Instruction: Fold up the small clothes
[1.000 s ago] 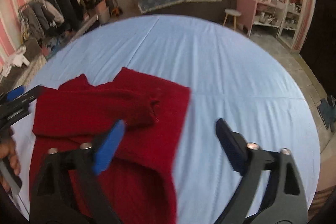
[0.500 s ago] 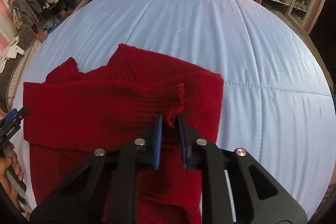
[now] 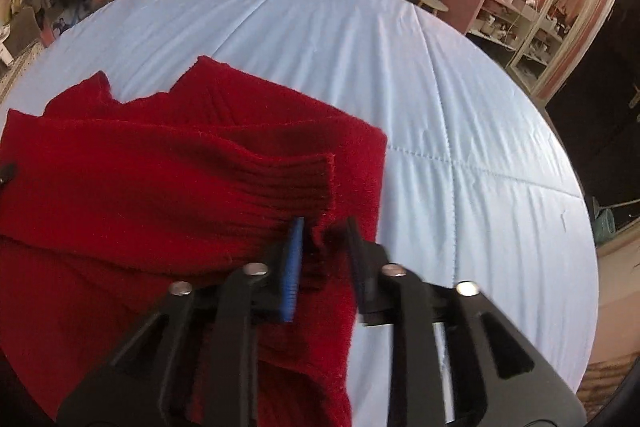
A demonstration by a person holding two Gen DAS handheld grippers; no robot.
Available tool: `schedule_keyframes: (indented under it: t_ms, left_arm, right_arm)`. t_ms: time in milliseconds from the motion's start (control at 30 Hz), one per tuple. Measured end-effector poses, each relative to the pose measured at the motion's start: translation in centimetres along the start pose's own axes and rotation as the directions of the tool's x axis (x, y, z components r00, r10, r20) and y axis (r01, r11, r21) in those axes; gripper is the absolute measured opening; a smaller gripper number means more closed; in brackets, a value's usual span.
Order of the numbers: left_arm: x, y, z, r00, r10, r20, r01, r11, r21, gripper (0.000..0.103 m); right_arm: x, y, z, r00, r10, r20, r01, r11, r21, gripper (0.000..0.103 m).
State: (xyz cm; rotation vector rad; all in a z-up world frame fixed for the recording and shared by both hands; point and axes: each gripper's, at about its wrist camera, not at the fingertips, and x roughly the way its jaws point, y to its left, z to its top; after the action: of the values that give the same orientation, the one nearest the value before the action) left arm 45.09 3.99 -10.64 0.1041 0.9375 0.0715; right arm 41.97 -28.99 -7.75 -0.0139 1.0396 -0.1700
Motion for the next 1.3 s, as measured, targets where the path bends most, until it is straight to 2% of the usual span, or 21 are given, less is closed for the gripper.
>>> schedule_keyframes:
  t_ms: [33, 67, 100, 167, 267, 333, 467, 567, 633, 700, 800, 867, 933, 1000, 1167, 1300]
  left_arm:
    - [-0.3, 0.2, -0.2, 1.0, -0.014, 0.004, 0.014, 1.0, 0.0, 0.101]
    - [-1.0, 0.5, -0.6, 0.999, -0.034, 0.007, 0.034, 0.999, 0.002, 0.101]
    - [-1.7, 0.6, -0.9, 0.999, -0.047, 0.01, 0.047, 0.999, 0.008, 0.101]
    - [-3.5, 1.2, -1.9, 0.997, -0.069, 0.028, 0.068, 0.997, 0.024, 0.101]
    - [-6.9, 2.7, -4.2, 0.993, -0.106, 0.06, 0.104, 0.994, 0.038, 0.101]
    - [-9.7, 4.1, -6.4, 0.989, -0.118, 0.084, 0.115, 0.993, 0.042, 0.101]
    - [-14.5, 7.1, -11.1, 0.982, -0.138, 0.13, 0.139, 0.99, -0.005, 0.101]
    - [-18.4, 9.5, -15.4, 0.976, -0.114, 0.185, 0.122, 0.992, -0.034, 0.101]
    - [-20.7, 10.3, -18.2, 0.973, -0.1, 0.207, 0.111, 0.993, -0.041, 0.101]
    - [-22.5, 10.8, -20.8, 0.97, -0.093, 0.223, 0.107, 0.993, -0.052, 0.101]
    - [-24.4, 10.4, -24.7, 0.968, -0.092, 0.233, 0.107, 0.993, -0.052, 0.101]
    - [-25.1, 9.3, -27.2, 0.969, -0.108, 0.222, 0.119, 0.992, -0.039, 0.101]
    - [-25.5, 8.5, -29.0, 0.967, -0.11, 0.228, 0.121, 0.992, -0.038, 0.101]
    - [-25.8, 7.9, -30.7, 0.968, -0.083, 0.237, 0.096, 0.994, -0.046, 0.101]
    - [-26.0, 8.0, -32.8, 0.966, -0.086, 0.242, 0.113, 0.988, -0.102, 0.101]
    - [-25.6, 7.9, -33.1, 0.969, -0.066, 0.237, 0.092, 0.991, -0.101, 0.101]
  right_arm:
    - [-0.8, -0.7, -0.1, 0.999, 0.035, 0.011, -0.035, 0.999, 0.031, 0.063]
    - [-1.6, -1.4, -0.3, 0.997, 0.072, 0.025, -0.073, 0.996, 0.056, 0.069]
    - [-2.3, -1.7, -0.5, 0.995, 0.09, 0.038, -0.092, 0.994, 0.062, 0.071]
    - [-4.9, -2.4, -1.4, 0.99, 0.121, 0.076, -0.124, 0.991, 0.044, 0.071]
    - [-8.9, -3.7, -3.8, 0.97, 0.21, 0.119, -0.217, 0.975, 0.046, 0.071]
    - [-11.5, -4.4, -5.9, 0.963, 0.223, 0.149, -0.23, 0.973, 0.031, 0.071]
    - [-17.0, -5.8, -12.2, 0.947, 0.239, 0.216, -0.245, 0.969, 0.001, 0.071]
    - [-21.3, -6.7, -17.2, 0.925, 0.248, 0.288, -0.258, 0.966, -0.005, 0.072]
    - [-24.2, -7.7, -20.6, 0.913, 0.232, 0.335, -0.248, 0.969, 0.006, 0.077]
    - [-25.9, -8.6, -23.9, 0.906, 0.238, 0.35, -0.263, 0.964, 0.024, 0.077]
    - [-26.5, -8.5, -28.8, 0.913, 0.25, 0.323, -0.277, 0.96, 0.04, 0.077]
    - [-25.6, -8.3, -31.0, 0.916, 0.283, 0.286, -0.31, 0.949, 0.056, 0.077]
    - [-24.4, -7.5, -32.9, 0.927, 0.275, 0.254, -0.298, 0.953, 0.057, 0.074]
    - [-24.0, -6.7, -33.9, 0.936, 0.255, 0.244, -0.273, 0.961, 0.044, 0.073]
    - [-23.4, -5.1, -35.2, 0.946, 0.216, 0.241, -0.225, 0.974, 0.009, 0.073]
    - [-22.7, -4.8, -35.7, 0.945, 0.236, 0.226, -0.247, 0.969, 0.021, 0.073]
